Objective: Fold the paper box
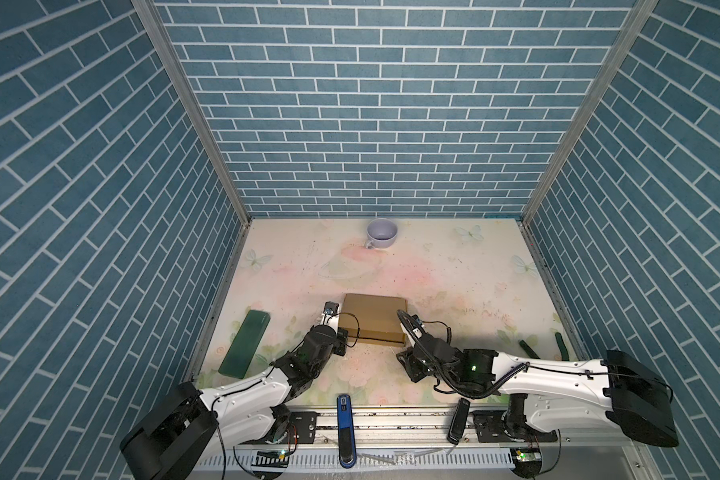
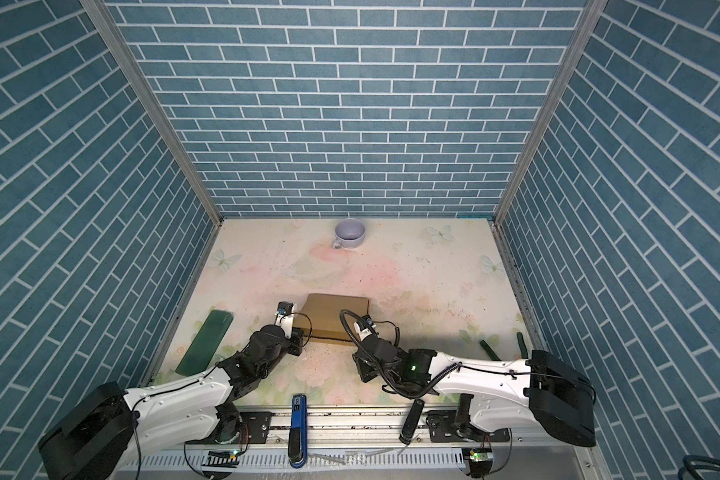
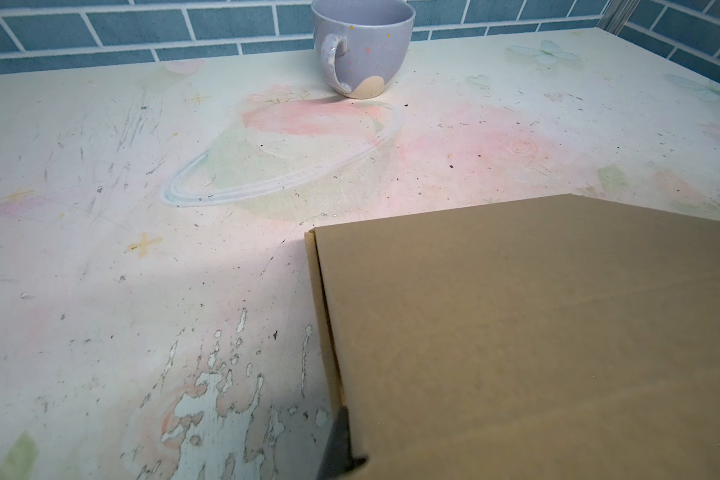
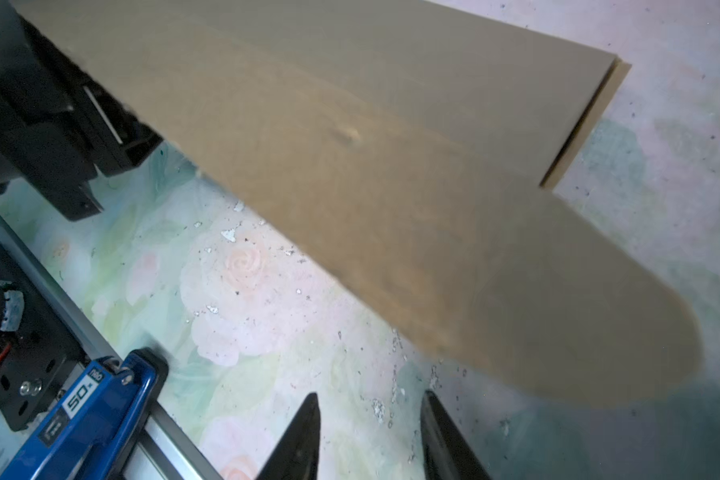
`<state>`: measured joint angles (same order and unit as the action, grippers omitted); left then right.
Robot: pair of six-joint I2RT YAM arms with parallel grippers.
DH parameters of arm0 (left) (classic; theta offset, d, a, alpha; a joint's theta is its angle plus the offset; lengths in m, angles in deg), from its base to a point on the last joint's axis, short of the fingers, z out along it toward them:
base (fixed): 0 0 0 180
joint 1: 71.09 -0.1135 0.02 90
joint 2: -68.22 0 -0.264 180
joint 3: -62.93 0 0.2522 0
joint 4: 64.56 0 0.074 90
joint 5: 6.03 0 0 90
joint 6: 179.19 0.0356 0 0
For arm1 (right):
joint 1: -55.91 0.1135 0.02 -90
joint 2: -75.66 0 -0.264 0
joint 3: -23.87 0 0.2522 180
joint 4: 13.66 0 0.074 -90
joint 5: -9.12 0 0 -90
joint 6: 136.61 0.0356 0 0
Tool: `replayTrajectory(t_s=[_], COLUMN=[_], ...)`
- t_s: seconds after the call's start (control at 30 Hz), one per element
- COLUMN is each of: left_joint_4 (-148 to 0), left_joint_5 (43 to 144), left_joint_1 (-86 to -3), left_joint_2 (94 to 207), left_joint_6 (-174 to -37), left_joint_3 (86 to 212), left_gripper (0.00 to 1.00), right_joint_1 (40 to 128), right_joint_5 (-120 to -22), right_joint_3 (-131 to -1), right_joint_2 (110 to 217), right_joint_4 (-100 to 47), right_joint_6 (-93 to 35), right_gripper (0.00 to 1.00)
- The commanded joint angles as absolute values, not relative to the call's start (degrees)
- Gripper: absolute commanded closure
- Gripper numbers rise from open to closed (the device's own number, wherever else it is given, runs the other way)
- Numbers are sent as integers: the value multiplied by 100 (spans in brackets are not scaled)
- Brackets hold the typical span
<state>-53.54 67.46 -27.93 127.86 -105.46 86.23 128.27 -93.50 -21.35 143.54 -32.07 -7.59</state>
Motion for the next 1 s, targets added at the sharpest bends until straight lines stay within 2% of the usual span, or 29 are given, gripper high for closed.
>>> replayTrajectory(t_s=[0.0,0.33,0.53,0.67,0.97], left_joint_4=[-5615,-5559,-5616,-5659,-5675], left_joint_5=[6806,6827,6821,6824,6814], left_joint_1=[-2753,-2749,-2749,-2740,-2688], left_joint_2=[12820,13011,12870,12834,12843], left_joint_6=[-10536,-10535,-10555,-10564,-10583], left_joint_3=[8588,8621,8594,8604,8630], left_gripper=[100,100,100,100,100], right_joint_1=[12910,12905,12878,12729,12391], right_joint_5=[-9478,-10027,-10858,-10930,-10622], right_joint_3=[-1987,-1798,-2384,-3038,-4398], right_joint_2=[14069,12538,11930,12407,14186], right_joint_4=[-3476,-4411,-5144,-5156,-4845], right_joint_6=[-575,-531,-852,-1311,-2066], right_gripper=[60,60,61,62,62])
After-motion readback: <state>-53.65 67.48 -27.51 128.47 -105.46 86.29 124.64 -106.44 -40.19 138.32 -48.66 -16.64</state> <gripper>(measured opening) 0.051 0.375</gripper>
